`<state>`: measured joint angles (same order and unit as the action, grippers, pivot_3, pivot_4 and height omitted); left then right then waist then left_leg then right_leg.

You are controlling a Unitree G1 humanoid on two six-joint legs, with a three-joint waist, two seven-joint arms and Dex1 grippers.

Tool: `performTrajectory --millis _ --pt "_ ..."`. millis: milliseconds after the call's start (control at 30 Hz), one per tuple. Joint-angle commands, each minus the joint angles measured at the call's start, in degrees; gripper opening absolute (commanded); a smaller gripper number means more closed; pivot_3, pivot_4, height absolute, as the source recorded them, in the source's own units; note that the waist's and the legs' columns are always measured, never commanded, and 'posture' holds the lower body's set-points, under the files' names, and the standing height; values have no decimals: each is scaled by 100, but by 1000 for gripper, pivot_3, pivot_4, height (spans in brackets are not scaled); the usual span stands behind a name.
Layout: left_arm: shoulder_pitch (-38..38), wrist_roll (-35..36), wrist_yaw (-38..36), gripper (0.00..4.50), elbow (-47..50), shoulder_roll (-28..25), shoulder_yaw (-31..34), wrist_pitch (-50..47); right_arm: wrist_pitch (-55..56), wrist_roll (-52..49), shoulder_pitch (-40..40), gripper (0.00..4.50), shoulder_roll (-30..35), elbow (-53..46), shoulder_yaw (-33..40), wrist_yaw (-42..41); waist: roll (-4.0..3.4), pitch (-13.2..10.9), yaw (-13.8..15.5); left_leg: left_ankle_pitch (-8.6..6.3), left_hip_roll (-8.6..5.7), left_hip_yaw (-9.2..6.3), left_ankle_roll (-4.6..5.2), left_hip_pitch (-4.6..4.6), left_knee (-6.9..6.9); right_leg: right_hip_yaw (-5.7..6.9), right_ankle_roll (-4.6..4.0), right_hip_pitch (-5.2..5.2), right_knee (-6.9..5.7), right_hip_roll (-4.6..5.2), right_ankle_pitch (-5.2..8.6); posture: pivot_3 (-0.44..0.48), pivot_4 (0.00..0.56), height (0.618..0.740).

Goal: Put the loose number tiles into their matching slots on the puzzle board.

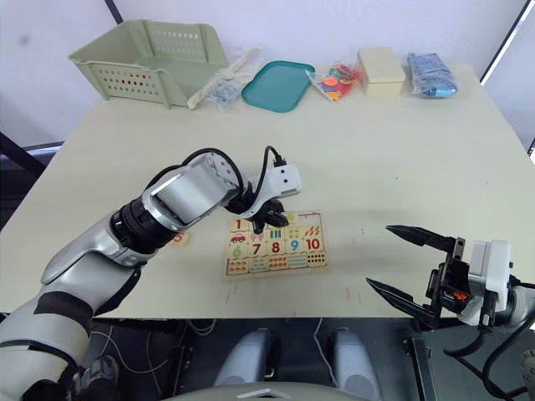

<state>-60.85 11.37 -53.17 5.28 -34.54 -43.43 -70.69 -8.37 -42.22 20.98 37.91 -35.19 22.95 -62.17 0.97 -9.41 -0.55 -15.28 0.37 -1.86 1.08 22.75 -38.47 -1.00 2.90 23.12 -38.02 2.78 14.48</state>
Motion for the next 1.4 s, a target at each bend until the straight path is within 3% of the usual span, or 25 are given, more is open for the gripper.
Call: performTrajectory --millis 33,1400 --pt "-12 -101 40 1001 144 5 -24 59 112 -66 26 4500 -1 -231 84 20 0 0 0 0 0 0 0 0 0 0 0 0 0 0 0 0 150 740" --pt "103 -526 -284 1001 6 114 -215 500 150 -197 521 4500 -3 -432 490 123 0 0 7 0 0 0 0 0 0 0 0 0 0 0 0 0 150 740"
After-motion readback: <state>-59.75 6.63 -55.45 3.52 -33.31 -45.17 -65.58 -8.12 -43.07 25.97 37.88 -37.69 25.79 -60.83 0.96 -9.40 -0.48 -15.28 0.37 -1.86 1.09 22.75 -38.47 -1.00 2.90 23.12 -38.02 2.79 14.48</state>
